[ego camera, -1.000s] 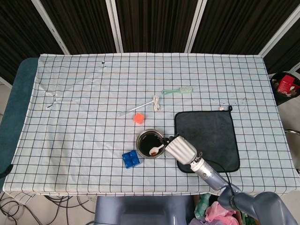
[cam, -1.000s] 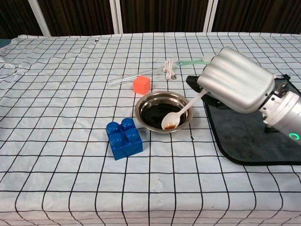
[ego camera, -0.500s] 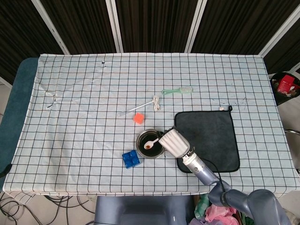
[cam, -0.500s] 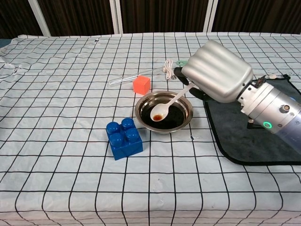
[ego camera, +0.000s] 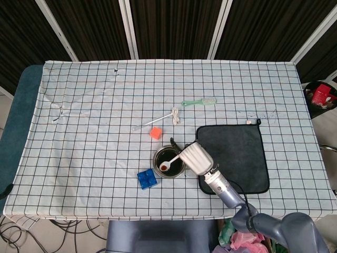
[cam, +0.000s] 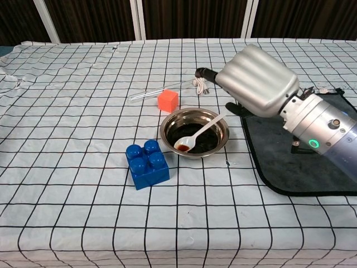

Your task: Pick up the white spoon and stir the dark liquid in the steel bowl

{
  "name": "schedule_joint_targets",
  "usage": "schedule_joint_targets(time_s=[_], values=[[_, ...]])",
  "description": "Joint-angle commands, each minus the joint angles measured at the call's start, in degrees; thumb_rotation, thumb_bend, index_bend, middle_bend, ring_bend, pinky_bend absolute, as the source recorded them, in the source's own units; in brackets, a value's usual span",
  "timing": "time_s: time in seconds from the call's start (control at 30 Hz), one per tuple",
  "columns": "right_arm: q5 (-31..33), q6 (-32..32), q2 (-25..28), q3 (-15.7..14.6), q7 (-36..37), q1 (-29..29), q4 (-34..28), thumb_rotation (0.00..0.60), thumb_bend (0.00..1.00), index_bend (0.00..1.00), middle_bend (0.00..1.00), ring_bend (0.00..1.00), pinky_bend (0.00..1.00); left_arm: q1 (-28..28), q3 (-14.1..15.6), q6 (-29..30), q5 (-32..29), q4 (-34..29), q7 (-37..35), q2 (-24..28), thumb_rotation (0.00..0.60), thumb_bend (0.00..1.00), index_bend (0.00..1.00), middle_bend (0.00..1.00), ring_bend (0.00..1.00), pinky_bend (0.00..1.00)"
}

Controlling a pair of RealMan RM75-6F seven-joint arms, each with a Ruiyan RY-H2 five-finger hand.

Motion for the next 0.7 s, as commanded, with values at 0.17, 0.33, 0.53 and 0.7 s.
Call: schedule_joint_targets(time_s=[0.17,0.33,0.53,0.7], values=[[15.04,-5.73,14.65,6.24,-0.35,-6.10,-19.79,0.600,0.27,0.12,0.54,0.72,0.88,-0.22,0.39,-0.67,0.71,0.02,-0.81,0.25,0.600,0.20,0.09,0.01,0.00,0.00],[28.20,-11.03,32.69,9.39,10.59,-13.55,-40.69,0.600,0.27,0.03,0.34,0.51,0.54,-0.69,1.27,-1.91,2.06,0.02,-1.14,0.48,0.600,0.20,0.09,0.01,0.00,0.00],[28.16,-10.68,45.83,4.95,16.96,-21.23,-47.52,0.600,0.26,0.03,0.21,0.36,0.41,-0.87,1.81,-2.07,3.39,0.17,-1.51,0.38,0.600,0.20,0.09,0.01,0.00,0.00],[26.48,-9.86,49.07,0.83,19.57,-25.21,-48.08,0.600,0.23,0.03,0.19,0.32,0.36,-1.11,1.82,-2.64,3.33,0.49,-2.47,0.51,0.600,0.20,0.09,0.00,0.00,0.00]])
